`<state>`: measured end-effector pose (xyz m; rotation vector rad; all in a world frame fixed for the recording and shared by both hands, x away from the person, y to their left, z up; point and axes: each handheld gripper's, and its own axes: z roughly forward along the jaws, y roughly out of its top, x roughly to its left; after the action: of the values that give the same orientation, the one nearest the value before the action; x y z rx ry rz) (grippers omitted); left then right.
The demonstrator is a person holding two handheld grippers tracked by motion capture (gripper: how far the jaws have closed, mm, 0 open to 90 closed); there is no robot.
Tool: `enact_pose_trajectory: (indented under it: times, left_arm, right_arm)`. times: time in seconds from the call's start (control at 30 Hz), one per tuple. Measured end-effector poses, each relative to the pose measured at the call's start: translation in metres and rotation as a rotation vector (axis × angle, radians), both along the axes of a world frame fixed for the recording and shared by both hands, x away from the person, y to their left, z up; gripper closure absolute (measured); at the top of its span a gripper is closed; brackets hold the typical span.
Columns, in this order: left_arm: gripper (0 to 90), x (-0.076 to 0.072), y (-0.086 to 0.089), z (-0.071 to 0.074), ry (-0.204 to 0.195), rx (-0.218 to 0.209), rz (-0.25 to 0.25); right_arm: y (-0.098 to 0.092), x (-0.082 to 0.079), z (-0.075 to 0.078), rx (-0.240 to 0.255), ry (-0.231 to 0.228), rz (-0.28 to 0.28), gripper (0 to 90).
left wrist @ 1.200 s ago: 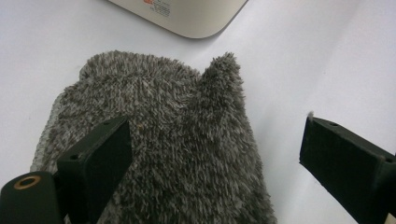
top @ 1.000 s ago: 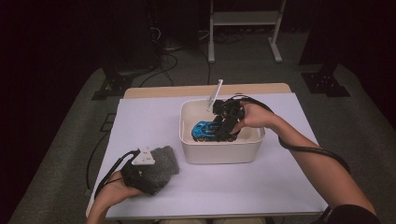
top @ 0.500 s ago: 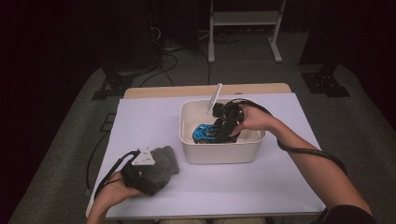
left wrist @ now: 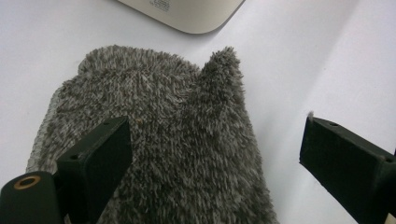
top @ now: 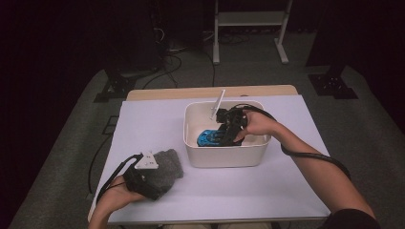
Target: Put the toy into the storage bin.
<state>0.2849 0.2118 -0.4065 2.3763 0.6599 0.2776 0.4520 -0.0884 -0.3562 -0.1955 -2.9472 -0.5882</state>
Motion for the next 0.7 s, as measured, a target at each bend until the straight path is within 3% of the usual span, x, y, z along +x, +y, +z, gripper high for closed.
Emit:
enact_pose_trajectory:
  times: [0.7]
  left_arm:
    - [8.7,0.0,0.002,0.001,0.0,-0.006,0.0]
  right_arm:
    - [0.011,0.001,-0.01,-0.032,0.024,0.006,25.2]
